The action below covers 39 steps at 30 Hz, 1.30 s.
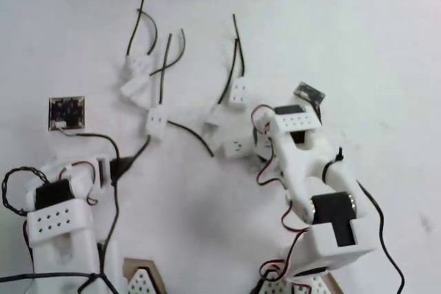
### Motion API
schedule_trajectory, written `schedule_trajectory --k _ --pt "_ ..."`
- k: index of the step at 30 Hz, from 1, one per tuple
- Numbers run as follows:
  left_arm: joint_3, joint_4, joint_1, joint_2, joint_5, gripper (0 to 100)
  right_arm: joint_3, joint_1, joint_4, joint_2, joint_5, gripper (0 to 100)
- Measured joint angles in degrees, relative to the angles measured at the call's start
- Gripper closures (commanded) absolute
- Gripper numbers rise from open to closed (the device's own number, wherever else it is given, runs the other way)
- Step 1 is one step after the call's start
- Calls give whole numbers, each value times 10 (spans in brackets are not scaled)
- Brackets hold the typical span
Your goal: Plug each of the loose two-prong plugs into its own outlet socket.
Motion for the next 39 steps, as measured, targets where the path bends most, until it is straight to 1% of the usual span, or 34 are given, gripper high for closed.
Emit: schedule_trajectory --k 3,7,9,14,18,20,22,24,25,29,31,35,39 --pt "0 0 0 0 0 615 -1 7 2 3 0 985" --pt "0 0 0 0 0 615 1 41 2 -11 0 982" --pt "0 0 0 0 0 615 -2 55 -5 -30 17 981" --pt "0 0 0 0 0 615 -4 86 25 -95 123 981" --pt "0 0 0 0 0 615 -4 100 33 -107 251 971" --pt "0 0 0 0 0 615 -4 105 34 -105 312 916" --pt "0 0 0 0 0 615 -4 104 29 -91 342 830" --pt "0 0 0 0 0 615 -4 100 27 -79 353 769" --pt "0 0 0 0 0 615 -4 94 26 -76 356 764" --pt "0 0 0 0 0 615 -4 62 27 -72 362 800" --pt "0 0 0 0 0 615 -4 57 33 -72 363 807" --pt "0 0 0 0 0 615 -4 65 60 -72 363 807" --pt "0 0 0 0 0 615 -4 93 71 -66 363 807"
